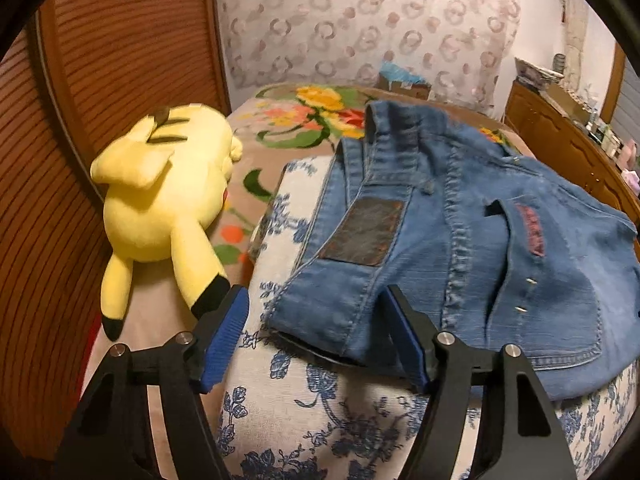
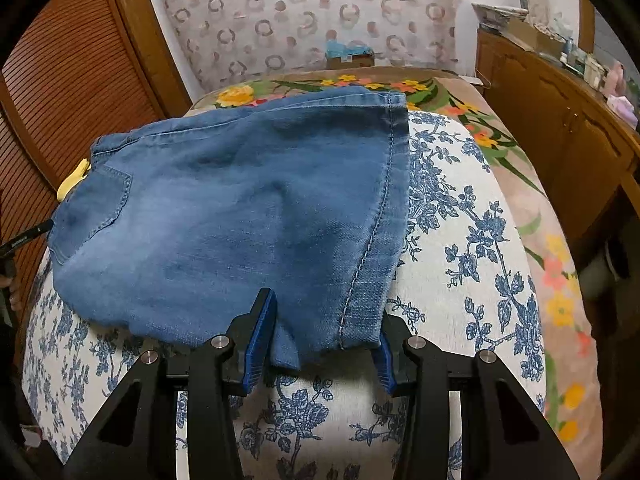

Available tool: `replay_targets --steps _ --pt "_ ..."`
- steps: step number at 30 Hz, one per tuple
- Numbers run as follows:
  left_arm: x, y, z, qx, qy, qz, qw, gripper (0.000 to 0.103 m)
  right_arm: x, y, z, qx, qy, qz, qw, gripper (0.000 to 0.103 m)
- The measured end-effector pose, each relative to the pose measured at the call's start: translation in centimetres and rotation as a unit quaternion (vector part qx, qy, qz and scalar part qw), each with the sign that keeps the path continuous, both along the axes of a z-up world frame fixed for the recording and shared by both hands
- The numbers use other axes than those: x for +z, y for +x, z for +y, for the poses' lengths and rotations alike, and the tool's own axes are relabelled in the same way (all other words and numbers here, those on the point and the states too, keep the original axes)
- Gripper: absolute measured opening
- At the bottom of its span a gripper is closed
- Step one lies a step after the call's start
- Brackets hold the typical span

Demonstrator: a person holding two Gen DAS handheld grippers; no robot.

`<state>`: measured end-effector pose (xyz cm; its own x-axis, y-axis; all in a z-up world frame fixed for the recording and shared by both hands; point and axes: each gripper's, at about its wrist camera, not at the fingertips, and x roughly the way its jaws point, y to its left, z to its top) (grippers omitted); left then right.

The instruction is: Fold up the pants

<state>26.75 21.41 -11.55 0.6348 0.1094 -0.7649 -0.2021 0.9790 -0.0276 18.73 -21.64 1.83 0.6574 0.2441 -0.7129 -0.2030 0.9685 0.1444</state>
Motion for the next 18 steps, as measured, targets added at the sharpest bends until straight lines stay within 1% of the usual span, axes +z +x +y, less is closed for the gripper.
replay_targets --steps 4,8,10,11,12,16,17,18 --pt "-0.87 0.25 0.05 0.000 -0.006 0.012 0.9999 0.071 0.06 -0.14 0.01 0.005 0.000 0.000 1.000 0.046" --pt "-0.92 0.18 0.19 0.002 -0.012 0.010 0.9999 0.070 0.07 -0.16 0.02 0.006 0.000 -0.001 1.000 0.046" --pt "-0.76 0.00 0.47 0.007 -0.030 0.007 0.9995 0.064 0.05 -0.15 0.06 0.008 -0.003 -0.003 1.000 0.046" --pt "-0.68 -0.02 0.70 0.008 -0.045 0.004 0.9989 0.059 0.04 -0.14 0.02 0.009 -0.002 -0.003 1.000 0.046" --pt "-0.53 -0.10 0.86 0.010 -0.055 0.000 0.9984 0.058 0.04 -0.15 -0.06 0.009 0.001 -0.003 1.000 0.046" --pt "-0.40 0.00 0.61 0.007 -0.053 -0.004 0.9986 0.052 -0.02 -0.10 -0.13 0.011 0.001 -0.005 1.000 0.046" --pt "-0.46 0.09 0.45 0.005 -0.048 -0.004 0.9988 0.049 -0.03 -0.11 -0.11 0.011 0.001 -0.005 1.000 0.046" --pt "-0.42 0.10 0.35 0.005 -0.044 -0.005 0.9990 0.045 -0.04 -0.12 -0.11 0.012 0.000 -0.006 1.000 0.046"
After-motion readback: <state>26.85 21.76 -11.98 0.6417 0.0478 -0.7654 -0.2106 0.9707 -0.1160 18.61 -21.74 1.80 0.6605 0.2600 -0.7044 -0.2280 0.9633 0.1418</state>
